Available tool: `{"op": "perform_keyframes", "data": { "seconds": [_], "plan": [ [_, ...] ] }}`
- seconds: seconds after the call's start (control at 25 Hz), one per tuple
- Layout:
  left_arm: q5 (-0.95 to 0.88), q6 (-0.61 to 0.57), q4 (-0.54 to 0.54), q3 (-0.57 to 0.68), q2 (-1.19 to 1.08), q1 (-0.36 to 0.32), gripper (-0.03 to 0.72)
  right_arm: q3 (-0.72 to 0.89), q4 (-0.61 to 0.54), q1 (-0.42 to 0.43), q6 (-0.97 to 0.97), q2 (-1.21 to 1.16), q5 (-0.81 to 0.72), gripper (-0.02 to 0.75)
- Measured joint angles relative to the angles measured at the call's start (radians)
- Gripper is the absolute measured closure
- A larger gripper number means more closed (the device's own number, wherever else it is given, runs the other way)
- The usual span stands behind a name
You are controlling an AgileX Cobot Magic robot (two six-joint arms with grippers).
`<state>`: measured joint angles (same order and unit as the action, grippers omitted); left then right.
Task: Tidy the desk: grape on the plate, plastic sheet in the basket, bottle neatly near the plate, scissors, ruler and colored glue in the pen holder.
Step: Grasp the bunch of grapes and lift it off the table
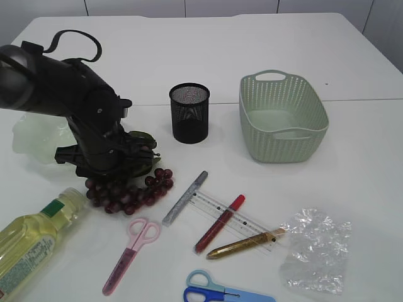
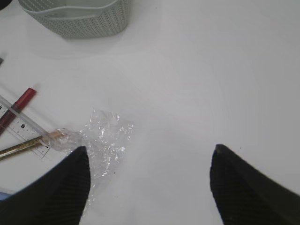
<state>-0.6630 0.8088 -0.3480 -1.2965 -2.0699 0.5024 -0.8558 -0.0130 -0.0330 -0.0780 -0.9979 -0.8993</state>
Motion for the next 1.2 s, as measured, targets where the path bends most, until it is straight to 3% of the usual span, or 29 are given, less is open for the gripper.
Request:
{"op": "perform_keyframes", "data": {
  "seconds": [0.2, 0.32, 0.6, 1.0, 1.2],
  "plan": [
    [0.002, 0.002, 0.002, -0.004, -0.005, 0.000, 0.516, 0.000, 0.000, 0.000, 0.000, 0.000, 0.000, 0.155],
    [0.002, 0.002, 0.009, -0.004, -0.007, 0.002, 0.583, 0.000, 0.000, 0.000, 0.000, 0.000, 0.000, 0.155],
    [-0.013, 0.002, 0.010, -0.004, -0.001, 0.004, 0.661, 0.000, 0.000, 0.000, 0.000, 0.000, 0.000, 0.155],
    [-0.060, 0.002, 0.062, -0.004, 0.083, 0.008, 0.671, 0.000, 0.000, 0.000, 0.000, 0.000, 0.000, 0.155],
    [-0.073, 0.000, 0.069, -0.002, 0.124, 0.046, 0.673, 0.000, 0.000, 0.000, 0.000, 0.000, 0.000, 0.155]
  ]
}}
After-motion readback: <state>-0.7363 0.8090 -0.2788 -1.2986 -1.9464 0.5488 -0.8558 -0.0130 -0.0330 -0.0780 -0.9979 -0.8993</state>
